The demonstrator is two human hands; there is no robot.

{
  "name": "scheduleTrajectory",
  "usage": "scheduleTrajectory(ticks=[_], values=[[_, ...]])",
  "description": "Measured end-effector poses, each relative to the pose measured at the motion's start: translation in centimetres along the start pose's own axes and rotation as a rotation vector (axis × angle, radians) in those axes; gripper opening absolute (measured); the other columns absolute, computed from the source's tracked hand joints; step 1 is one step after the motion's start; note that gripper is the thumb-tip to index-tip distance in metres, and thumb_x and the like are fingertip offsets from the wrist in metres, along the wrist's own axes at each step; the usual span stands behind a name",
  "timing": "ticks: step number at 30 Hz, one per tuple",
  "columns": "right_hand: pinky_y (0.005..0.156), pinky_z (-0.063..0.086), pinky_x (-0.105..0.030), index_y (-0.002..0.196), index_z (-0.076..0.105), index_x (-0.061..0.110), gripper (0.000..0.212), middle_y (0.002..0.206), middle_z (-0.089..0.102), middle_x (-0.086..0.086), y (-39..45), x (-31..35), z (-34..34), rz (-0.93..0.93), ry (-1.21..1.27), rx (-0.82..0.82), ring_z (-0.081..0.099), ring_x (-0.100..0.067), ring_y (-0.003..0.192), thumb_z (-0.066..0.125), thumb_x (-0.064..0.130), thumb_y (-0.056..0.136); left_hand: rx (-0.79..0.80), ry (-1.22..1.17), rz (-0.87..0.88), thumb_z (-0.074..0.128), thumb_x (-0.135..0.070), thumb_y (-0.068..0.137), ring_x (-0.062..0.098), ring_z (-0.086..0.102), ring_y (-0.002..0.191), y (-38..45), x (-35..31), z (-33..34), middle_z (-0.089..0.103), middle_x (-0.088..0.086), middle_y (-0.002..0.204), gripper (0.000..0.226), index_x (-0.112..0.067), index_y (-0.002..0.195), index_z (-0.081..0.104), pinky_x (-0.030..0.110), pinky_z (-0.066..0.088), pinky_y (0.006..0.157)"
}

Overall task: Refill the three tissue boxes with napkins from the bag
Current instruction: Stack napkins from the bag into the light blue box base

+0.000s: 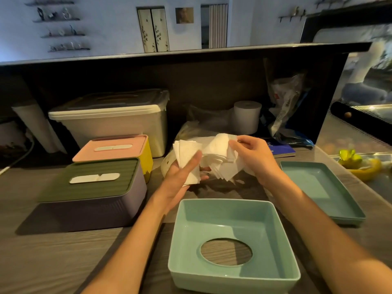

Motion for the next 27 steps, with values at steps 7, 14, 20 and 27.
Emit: scheduleTrajectory(ticks=[7,14,20,27], values=[[0.076,0.056,-0.030,0.125,0.066,0.032,0.029,0.117,0.071,-0.006,-0.2,-1.3,1.4,0.110,0.076,0.192,0.069,-0.022,0.102,0.067,0.023,0.097,-0.044,0.216,0.141,0.082,-0.028,0.071,0.012,0.069,0.108,0.5,0.0,-0.7,0.076,-0.007,0.107,0.053,-0.027,0.120,0.063,0.025,0.056,0.085],[0.075,0.058,-0.022,0.122,0.061,0.043,0.041,0.112,0.074,0.007,-0.9,-0.1,2.4,0.064,0.108,0.384,0.072,-0.011,0.100,0.079,0.031,0.088,-0.156,0.353,0.223,0.080,-0.016,0.085,0.003,0.069,0.094,0.7,-0.6,-1.1,0.071,-0.013,0.096,0.034,-0.035,0.106,0.061,0.012,0.052,0.066],[0.102,0.055,-0.045,0.130,0.064,0.033,0.062,0.115,0.075,0.003,-0.9,-1.1,2.4,0.163,0.053,0.446,0.070,-0.019,0.111,0.089,0.043,0.074,-0.115,0.592,0.418,0.081,-0.010,0.083,-0.012,0.060,0.103,0.2,-2.2,-0.7,0.064,-0.020,0.116,0.052,-0.029,0.127,0.060,0.008,0.050,0.079],[0.096,0.055,-0.032,0.129,0.060,0.035,0.079,0.118,0.073,0.003,-1.4,-0.6,2.6,0.159,0.108,0.498,0.069,-0.014,0.112,0.094,0.039,0.058,-0.296,0.396,0.268,0.076,-0.028,0.088,0.001,0.063,0.090,0.5,-1.3,-1.8,0.066,-0.015,0.099,0.022,-0.032,0.104,0.061,0.015,0.051,0.068]])
Point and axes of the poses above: each hand's wrist, its own y-axis towards the middle knuckle, its own z-axis out of the palm, x = y × z, the point moved 7 cm from there along y, towards the middle knuckle
